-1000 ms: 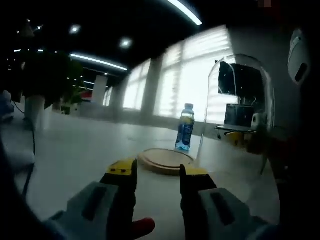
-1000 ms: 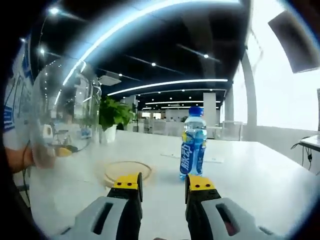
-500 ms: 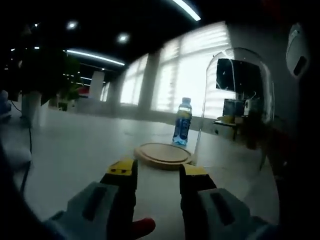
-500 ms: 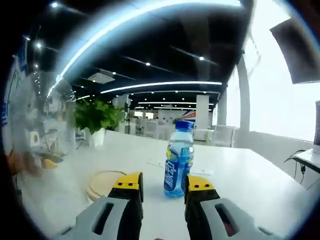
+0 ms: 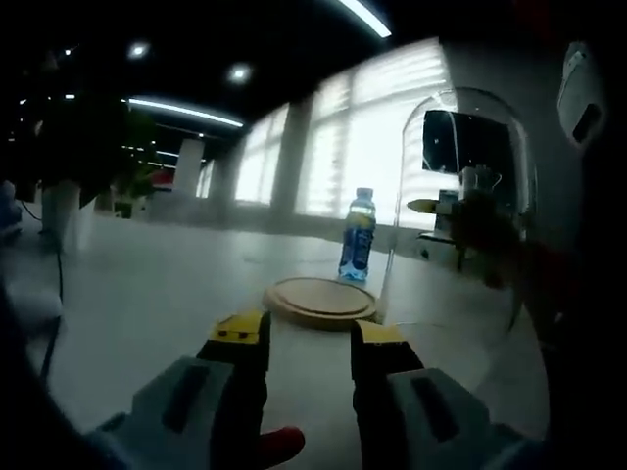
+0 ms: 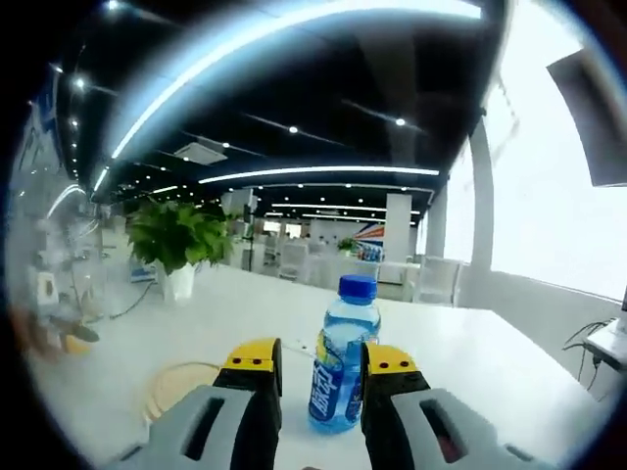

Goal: Open the cover put in the Mizone put the cover back on

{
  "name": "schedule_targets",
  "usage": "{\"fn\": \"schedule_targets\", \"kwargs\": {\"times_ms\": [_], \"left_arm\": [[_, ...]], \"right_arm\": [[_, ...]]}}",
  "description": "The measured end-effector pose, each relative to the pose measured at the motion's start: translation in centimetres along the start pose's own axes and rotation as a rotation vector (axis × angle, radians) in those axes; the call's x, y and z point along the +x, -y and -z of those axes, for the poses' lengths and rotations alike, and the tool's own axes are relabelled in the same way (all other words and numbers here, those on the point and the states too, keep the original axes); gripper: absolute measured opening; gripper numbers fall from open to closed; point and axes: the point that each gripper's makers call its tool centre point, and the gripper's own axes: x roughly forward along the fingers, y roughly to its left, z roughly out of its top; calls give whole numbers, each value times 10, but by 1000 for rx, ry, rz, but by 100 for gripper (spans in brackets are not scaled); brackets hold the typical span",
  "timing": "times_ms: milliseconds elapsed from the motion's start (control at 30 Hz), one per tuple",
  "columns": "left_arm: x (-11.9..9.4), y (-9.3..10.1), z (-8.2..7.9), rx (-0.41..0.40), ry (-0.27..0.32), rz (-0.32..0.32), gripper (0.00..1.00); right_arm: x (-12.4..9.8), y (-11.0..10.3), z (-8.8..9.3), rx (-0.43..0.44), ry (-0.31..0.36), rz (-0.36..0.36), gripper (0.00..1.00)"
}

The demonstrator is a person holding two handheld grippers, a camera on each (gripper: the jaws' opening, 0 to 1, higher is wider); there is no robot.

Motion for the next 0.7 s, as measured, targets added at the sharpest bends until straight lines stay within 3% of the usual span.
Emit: {"fn": "schedule_targets", "kwargs": {"times_ms": [700], "left_arm": [[2,1,4,24,-21,-4,23]], "right_arm": [[79,33,-21,53,-11,67,23]]}}
